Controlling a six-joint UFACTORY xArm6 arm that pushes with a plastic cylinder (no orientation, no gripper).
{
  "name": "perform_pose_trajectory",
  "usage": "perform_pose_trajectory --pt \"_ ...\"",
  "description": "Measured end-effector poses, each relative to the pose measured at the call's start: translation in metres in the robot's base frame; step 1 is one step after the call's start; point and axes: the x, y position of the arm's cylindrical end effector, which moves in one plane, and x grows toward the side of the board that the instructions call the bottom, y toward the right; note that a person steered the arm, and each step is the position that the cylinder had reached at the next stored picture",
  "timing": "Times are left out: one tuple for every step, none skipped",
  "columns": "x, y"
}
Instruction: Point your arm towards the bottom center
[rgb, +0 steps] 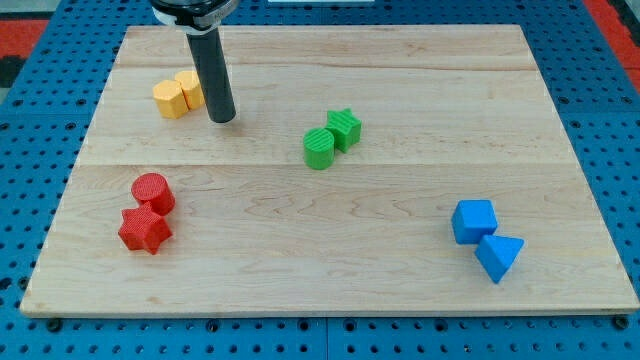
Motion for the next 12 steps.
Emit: perform_pose_trajectory --pt "0.001 0.0" --pt "0.007 -0.005" --pt "0.035 0.004" --pt "0.063 -0.052" --pt "0.03 -0.074" --pt "0.03 -0.073" --pt "0.09 -0.077" --pt "0.134 -0.108" --pt "0.194 -0.113" --pt "0.204 -0.151" --pt "0.217 -0.139" --pt "0.213 -0.063"
